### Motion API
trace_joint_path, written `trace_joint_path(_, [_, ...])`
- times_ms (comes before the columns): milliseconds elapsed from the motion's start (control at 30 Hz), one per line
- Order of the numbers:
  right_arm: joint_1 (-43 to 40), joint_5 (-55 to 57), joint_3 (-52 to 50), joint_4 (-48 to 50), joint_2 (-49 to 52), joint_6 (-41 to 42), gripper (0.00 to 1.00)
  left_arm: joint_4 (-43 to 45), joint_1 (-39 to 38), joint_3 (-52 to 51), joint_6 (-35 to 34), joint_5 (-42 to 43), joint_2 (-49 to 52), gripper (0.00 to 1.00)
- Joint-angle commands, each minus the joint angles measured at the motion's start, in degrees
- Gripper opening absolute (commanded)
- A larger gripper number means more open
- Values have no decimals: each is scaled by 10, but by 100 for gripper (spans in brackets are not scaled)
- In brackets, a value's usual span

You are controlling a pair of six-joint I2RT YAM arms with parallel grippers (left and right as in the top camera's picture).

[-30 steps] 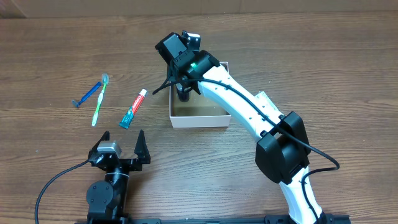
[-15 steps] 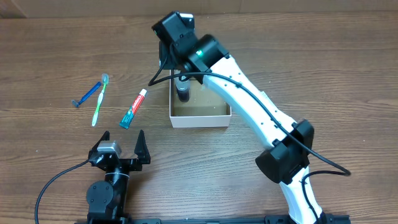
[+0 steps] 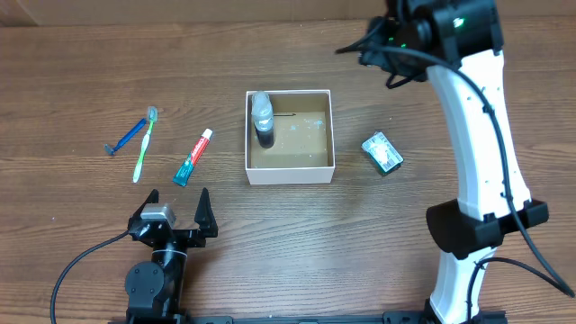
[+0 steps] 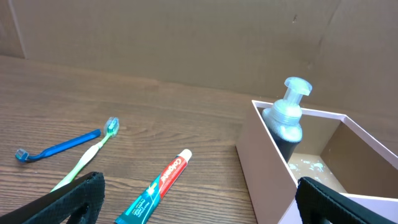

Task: Pack container
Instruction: 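Move the right gripper to the Dettol soap bar and grasp it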

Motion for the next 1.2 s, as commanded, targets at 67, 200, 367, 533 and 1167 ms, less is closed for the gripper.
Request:
trace_joint_path(67, [-34, -34, -121, 5, 2, -9, 64, 1, 4, -2, 11, 4, -4, 100])
trace_joint_path(200, [-52, -35, -235, 32, 2, 39, 63, 1, 4, -2, 11, 4, -4, 100])
trace_joint_path(367, [-59, -70, -355, 110, 2, 53, 62, 1, 4, -2, 11, 4, -4, 100])
trace_joint_path(533, [-59, -93, -440, 176, 2, 90, 62, 1, 4, -2, 11, 4, -4, 100])
trace_joint_path(1167, [-72, -54, -614, 336, 2, 212, 84, 1, 4, -2, 11, 4, -4, 100])
